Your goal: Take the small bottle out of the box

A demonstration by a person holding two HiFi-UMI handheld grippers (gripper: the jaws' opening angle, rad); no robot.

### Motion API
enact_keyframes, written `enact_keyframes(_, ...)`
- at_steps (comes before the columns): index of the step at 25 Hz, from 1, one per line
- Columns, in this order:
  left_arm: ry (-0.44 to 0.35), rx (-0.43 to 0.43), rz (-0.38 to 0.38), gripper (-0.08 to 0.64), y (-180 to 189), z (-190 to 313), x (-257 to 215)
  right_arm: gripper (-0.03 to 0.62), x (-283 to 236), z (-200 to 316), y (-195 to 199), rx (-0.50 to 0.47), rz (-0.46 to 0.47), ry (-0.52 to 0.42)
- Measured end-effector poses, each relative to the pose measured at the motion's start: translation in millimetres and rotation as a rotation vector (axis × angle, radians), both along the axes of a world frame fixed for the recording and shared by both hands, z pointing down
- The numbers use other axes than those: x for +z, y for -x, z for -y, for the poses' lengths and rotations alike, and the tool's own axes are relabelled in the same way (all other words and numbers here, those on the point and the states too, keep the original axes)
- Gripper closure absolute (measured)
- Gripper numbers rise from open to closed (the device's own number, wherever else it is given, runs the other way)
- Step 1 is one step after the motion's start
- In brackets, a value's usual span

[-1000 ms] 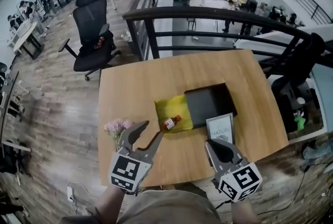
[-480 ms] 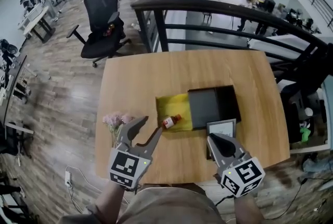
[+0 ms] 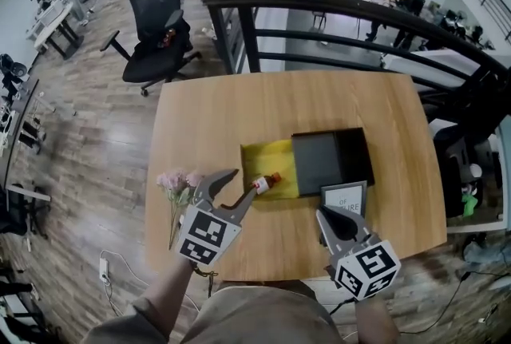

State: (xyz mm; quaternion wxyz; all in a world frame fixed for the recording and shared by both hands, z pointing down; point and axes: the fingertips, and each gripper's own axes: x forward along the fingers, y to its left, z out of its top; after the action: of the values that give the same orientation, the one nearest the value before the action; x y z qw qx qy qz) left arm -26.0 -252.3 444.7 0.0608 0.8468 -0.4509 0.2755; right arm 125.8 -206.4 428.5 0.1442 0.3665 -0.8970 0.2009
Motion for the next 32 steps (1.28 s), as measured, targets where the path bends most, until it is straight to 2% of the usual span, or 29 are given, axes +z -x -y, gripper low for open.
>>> enact_keyframes(5,0.072,0.037,0.059,0.371,-3,12,42,0.574,16,-3,14,-0.028,-0.095,-0.006)
enact_keyframes(10,0.146,0.045,0.077,0.371,-5,29,91,0.574,34,-4,28,-0.052,-0.076,0.044)
enact_keyframes(13,0.22,0.047,0.089,0.371,-5,34,123,0.574,47,-1,31,-0.059,-0.082,0.065)
enact_keyframes(21,0.395,0.118,0.181,0.367,-13,29,196,0.574,72,4,44,-0.078,-0.089,0.114)
enact_keyframes(32,0.505,0.18,0.329,0.319,-21,37,249,0.574,92,2,35,-0.047,-0.096,0.154)
